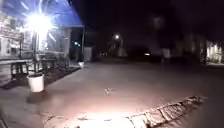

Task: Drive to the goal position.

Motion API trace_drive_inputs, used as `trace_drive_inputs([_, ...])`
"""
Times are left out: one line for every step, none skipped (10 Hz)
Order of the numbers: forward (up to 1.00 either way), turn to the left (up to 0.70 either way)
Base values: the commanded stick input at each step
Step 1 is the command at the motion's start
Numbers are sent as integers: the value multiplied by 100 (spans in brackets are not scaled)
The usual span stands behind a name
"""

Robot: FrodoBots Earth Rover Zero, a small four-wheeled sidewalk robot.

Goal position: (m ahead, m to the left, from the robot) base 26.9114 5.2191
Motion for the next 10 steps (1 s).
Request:
trace_drive_inputs([70,0])
trace_drive_inputs([70,0])
trace_drive_inputs([70,0])
trace_drive_inputs([70,0])
trace_drive_inputs([70,0])
trace_drive_inputs([70,0])
trace_drive_inputs([70,0])
trace_drive_inputs([70,0])
trace_drive_inputs([70,0])
trace_drive_inputs([70,0])
